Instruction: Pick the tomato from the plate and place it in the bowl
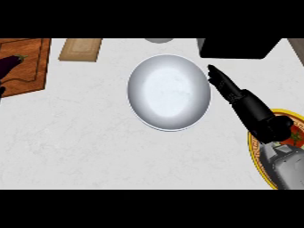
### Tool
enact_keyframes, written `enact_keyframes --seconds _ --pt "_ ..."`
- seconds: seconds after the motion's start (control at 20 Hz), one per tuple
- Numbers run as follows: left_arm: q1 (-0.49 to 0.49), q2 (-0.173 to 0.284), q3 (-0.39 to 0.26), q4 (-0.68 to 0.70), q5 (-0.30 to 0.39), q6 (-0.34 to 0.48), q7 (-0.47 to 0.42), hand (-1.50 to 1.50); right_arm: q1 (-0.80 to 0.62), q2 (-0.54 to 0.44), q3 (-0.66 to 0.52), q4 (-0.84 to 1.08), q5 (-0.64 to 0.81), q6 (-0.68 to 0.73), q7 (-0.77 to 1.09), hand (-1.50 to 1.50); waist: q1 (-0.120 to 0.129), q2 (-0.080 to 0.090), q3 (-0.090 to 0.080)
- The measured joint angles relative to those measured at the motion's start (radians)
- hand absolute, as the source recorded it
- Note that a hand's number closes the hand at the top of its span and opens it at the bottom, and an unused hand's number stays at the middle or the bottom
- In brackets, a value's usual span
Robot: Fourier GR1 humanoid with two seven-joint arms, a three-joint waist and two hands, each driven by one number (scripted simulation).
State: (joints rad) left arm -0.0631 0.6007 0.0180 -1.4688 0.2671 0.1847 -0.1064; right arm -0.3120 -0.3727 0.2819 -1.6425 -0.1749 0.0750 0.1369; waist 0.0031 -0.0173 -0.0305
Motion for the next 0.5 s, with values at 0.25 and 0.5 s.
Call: enact_keyframes --seconds 0.25,0.5 --pt "-0.039 -0.037 0.026 -0.012 0.034 0.005 -0.012 0.0 0.049 -0.036 0.052 -0.115 -0.073 0.188 -0.134 -1.5 -0.014 0.01 0.023" --pt "-0.055 -0.07 0.046 -0.016 0.075 0.011 -0.008 0.0 0.091 -0.114 -0.029 -0.222 0.082 0.159 -0.349 -1.5 -0.065 -0.002 0.032"
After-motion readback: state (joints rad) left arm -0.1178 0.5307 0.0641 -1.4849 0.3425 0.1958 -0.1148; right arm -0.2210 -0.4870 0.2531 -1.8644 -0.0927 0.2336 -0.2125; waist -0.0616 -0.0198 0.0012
